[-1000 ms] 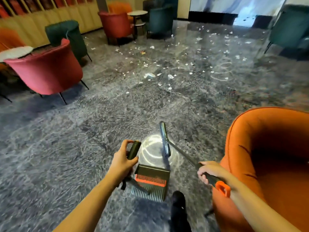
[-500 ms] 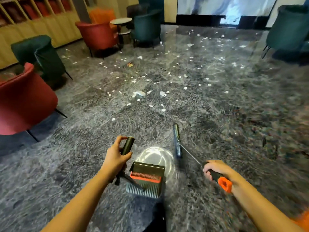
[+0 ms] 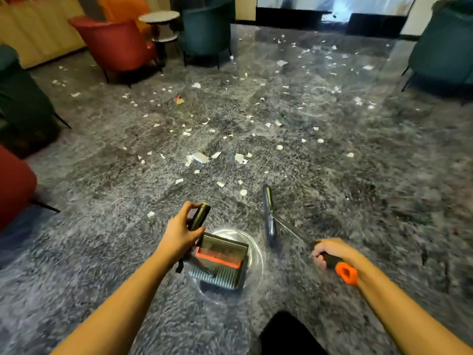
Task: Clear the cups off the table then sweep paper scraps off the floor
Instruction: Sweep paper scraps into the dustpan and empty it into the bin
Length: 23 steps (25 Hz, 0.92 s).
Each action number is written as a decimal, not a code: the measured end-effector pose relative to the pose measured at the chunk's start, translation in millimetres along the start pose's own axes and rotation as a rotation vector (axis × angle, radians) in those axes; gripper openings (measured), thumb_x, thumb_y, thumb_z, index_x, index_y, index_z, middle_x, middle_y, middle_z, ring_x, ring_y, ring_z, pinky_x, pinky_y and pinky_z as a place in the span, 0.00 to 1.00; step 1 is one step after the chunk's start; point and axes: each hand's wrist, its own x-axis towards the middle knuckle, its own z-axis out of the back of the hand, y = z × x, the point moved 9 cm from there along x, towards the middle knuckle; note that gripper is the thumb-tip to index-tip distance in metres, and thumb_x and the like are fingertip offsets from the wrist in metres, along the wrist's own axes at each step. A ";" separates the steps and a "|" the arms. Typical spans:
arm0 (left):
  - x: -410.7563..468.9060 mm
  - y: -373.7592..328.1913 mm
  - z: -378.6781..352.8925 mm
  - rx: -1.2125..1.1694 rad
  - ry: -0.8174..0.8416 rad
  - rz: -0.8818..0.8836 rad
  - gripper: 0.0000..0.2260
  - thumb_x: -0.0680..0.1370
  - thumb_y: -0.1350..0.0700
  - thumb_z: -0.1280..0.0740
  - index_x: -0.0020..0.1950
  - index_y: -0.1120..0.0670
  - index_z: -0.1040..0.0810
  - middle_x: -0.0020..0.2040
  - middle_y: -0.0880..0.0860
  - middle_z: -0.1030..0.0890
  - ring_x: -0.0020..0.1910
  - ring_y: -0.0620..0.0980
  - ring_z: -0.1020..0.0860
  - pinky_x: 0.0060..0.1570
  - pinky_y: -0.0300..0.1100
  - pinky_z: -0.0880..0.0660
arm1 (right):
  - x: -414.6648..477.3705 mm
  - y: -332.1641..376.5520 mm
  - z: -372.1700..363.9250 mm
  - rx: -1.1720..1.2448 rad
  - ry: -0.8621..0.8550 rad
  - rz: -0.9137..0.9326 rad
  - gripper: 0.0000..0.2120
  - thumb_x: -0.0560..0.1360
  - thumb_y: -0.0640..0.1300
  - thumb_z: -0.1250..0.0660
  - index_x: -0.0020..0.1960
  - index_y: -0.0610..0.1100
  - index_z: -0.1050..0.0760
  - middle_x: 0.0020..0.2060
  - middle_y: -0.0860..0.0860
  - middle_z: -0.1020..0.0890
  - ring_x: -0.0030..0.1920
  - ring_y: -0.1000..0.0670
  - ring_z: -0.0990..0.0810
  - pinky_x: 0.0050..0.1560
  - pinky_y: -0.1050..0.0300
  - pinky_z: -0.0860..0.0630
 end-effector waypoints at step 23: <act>490.9 16.0 -10.8 0.078 0.082 0.127 0.23 0.72 0.67 0.29 0.66 0.54 0.26 0.56 0.52 0.20 0.54 0.53 0.20 0.57 0.53 0.24 | 299.7 500.7 66.9 -0.620 -0.252 0.068 0.13 0.69 0.27 0.39 0.26 0.34 0.30 0.14 0.46 0.29 0.13 0.51 0.31 0.17 0.68 0.35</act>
